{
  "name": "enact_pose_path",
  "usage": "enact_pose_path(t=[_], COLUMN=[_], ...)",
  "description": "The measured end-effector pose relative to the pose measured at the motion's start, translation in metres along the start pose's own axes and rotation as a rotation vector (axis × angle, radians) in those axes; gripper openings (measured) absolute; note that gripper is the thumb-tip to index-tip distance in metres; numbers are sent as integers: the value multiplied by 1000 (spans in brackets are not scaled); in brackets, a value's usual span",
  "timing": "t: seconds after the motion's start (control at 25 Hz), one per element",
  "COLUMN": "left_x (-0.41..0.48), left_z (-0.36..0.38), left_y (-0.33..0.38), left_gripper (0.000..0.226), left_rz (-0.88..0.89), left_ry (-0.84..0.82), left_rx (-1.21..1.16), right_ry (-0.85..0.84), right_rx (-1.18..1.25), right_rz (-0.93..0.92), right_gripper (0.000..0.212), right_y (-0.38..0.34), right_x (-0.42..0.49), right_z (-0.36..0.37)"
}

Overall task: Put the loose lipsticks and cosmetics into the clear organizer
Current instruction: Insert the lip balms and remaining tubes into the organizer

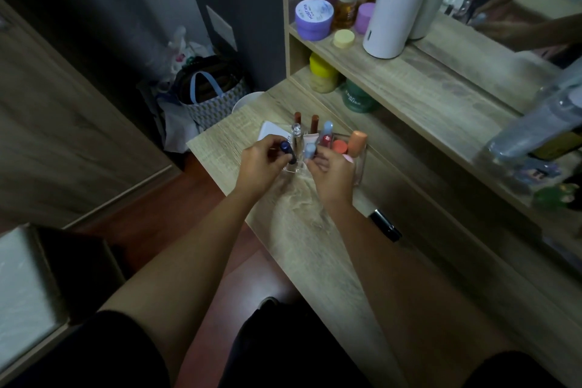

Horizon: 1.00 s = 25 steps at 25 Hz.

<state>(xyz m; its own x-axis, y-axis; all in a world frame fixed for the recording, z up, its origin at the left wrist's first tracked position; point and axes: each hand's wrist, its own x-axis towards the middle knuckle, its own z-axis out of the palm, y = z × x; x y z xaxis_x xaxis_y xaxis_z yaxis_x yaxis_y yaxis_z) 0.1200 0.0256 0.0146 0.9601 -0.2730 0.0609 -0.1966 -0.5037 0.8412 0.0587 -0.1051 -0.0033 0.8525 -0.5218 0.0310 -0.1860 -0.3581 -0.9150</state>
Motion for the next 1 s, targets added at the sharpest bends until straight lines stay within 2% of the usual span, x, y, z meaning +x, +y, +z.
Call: enact_pose_path(t=[0.24,0.48,0.76,0.88,1.0], left_x=[3,5,6,0,-19], left_z=[3,7,6,4,7], left_y=[-6,-9,-9,-6,-2], left_gripper=[29,26,31,35,25], left_rz=[32,79,64,41,41], left_ry=[-66,-149,-161,-100,13], left_rx=[100,188,207,197,173], right_ry=[-29,-31,-68,-83,-48], right_rx=[-113,-311,-330,-358,-379], right_rz=[8,-3,1,28,52], right_gripper=[23,16,21,25,30], right_y=[7,8,5,2,-3], right_x=[-3,-1,-1,-3,-17], right_z=[7,9,9,3,-9])
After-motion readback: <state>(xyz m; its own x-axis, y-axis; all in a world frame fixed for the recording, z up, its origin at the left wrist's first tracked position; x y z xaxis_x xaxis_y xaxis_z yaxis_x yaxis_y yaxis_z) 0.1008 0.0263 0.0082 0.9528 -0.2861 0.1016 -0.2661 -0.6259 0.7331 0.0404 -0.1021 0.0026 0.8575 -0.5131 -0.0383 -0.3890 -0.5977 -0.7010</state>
